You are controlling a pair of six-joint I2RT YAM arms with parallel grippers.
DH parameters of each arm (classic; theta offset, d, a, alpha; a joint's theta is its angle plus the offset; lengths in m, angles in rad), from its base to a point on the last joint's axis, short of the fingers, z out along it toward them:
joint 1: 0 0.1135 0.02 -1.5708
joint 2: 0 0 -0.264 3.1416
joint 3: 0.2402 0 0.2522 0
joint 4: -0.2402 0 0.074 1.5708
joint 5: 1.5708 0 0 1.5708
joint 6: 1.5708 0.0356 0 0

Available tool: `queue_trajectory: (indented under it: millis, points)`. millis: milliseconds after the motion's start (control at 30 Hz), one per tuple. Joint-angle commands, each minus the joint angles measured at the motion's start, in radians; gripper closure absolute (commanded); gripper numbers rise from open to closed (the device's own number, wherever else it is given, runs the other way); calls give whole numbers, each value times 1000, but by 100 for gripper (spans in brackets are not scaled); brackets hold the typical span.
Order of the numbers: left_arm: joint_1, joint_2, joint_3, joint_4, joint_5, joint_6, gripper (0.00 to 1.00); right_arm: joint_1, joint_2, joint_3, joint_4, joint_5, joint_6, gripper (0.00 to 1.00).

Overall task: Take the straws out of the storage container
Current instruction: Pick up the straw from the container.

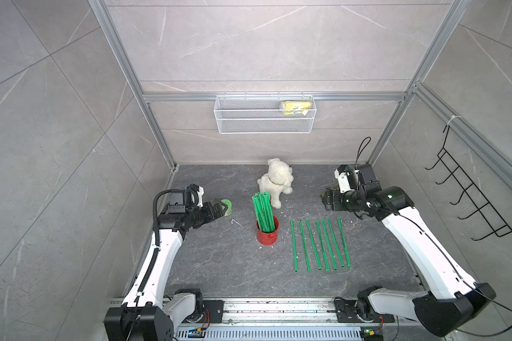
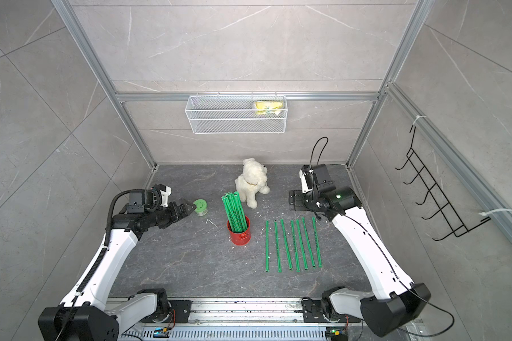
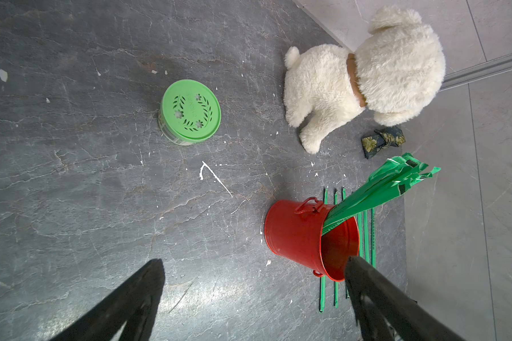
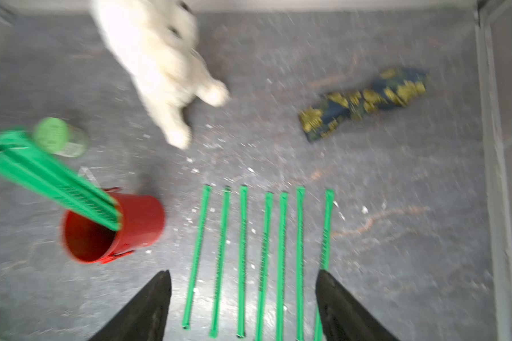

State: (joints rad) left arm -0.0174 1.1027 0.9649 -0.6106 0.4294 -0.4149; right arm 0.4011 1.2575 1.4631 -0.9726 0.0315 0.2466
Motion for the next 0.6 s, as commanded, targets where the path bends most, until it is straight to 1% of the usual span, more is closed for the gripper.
queue_trajectory:
  millis: [0, 133, 200, 300, 367, 433, 467, 567]
  points:
    - [-1, 0, 41, -17, 17, 26, 0, 84, 19, 17, 36, -13, 47, 21]
    - [-1, 2, 41, -17, 20, 26, 0, 231, 64, -10, 117, 50, 51, 22]
    - [-1, 2, 41, -17, 19, 26, 0, 300, 110, -11, 157, 87, 51, 23]
    - [-1, 3, 41, -18, 17, 26, 0, 400, 183, 12, 208, 146, 40, 26]
    - [-1, 5, 41, -17, 16, 26, 0, 445, 243, 46, 222, 168, 39, 28]
    - [-1, 5, 41, -18, 16, 27, 0, 479, 303, 83, 228, 188, 36, 35]
    - [-1, 5, 41, -17, 16, 27, 0, 496, 339, 107, 229, 196, 37, 41]
    - [-1, 3, 41, -18, 14, 27, 0, 523, 417, 155, 232, 202, 33, 55]
